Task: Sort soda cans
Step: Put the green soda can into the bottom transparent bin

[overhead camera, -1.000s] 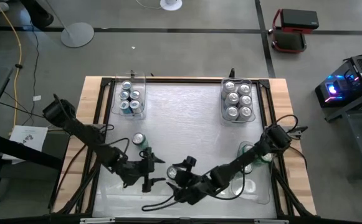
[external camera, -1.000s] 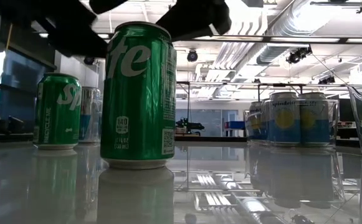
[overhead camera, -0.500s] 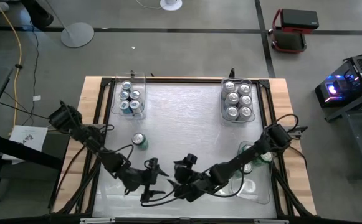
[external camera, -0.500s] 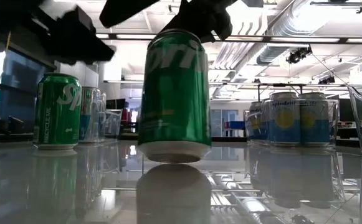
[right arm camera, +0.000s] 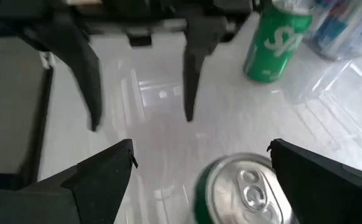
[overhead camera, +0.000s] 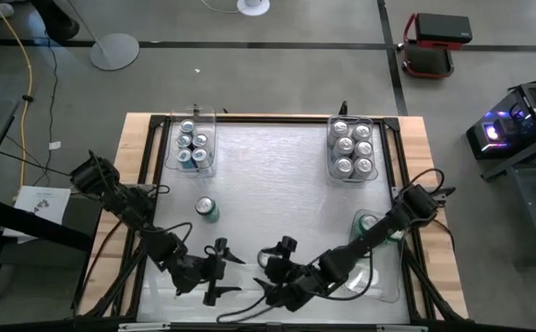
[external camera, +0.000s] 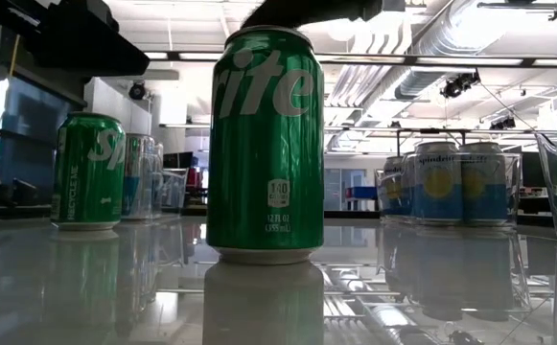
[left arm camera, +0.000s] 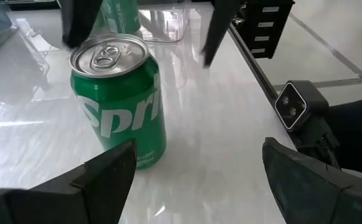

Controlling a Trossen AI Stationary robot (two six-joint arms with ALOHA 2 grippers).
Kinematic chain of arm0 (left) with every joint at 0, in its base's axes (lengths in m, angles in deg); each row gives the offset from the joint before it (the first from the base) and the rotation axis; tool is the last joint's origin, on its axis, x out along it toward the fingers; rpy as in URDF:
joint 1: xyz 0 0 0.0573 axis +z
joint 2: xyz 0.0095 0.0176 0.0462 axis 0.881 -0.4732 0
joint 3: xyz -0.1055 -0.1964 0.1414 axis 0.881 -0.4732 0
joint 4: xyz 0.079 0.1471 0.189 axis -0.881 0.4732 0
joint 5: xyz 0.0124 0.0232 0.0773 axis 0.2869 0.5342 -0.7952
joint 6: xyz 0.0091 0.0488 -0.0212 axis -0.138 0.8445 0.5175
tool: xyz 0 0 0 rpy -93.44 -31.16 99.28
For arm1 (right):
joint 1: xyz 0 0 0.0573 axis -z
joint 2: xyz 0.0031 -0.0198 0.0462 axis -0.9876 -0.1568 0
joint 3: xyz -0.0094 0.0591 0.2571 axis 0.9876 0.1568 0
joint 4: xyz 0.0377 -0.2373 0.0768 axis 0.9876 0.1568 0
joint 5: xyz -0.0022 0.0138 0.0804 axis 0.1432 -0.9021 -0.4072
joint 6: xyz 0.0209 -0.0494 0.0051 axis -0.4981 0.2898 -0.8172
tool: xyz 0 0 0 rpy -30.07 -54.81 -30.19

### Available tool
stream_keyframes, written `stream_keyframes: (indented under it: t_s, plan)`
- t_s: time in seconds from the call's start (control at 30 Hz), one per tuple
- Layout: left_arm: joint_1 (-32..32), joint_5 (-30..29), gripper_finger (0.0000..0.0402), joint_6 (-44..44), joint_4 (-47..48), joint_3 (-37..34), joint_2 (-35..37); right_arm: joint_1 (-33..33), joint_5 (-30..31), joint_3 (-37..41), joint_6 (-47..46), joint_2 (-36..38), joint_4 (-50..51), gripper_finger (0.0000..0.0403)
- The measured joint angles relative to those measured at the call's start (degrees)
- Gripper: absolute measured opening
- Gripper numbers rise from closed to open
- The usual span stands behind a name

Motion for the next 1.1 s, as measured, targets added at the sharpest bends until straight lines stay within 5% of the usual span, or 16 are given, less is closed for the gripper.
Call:
stream_keyframes:
  t_s: [0.4, 0.77, 0.97, 1.1]
  plan:
    - [5.3, 0.2, 0.0323, 3.4, -5.9, 0.0, -5.1, -2.5, 1.5, -11.5, -13.0, 0.3, 28.7, 0.0365]
    - [6.6, 1.9, 0.0323, 1.5, -14.5, 0.6, -12.6, 0.9, -0.2, -5.2, -14.8, 0.2, 22.8, 0.0365]
    - [5.1, 0.9, 0.0323, 2.0, -14.9, 2.6, -12.8, 3.2, -9.9, -4.8, -13.5, 0.2, 20.0, 0.0365]
    - [4.8, 0.5, 0.0323, 3.5, -14.8, 3.4, -12.7, 3.5, -11.2, -4.8, -13.3, 0.1, 20.3, 0.0365]
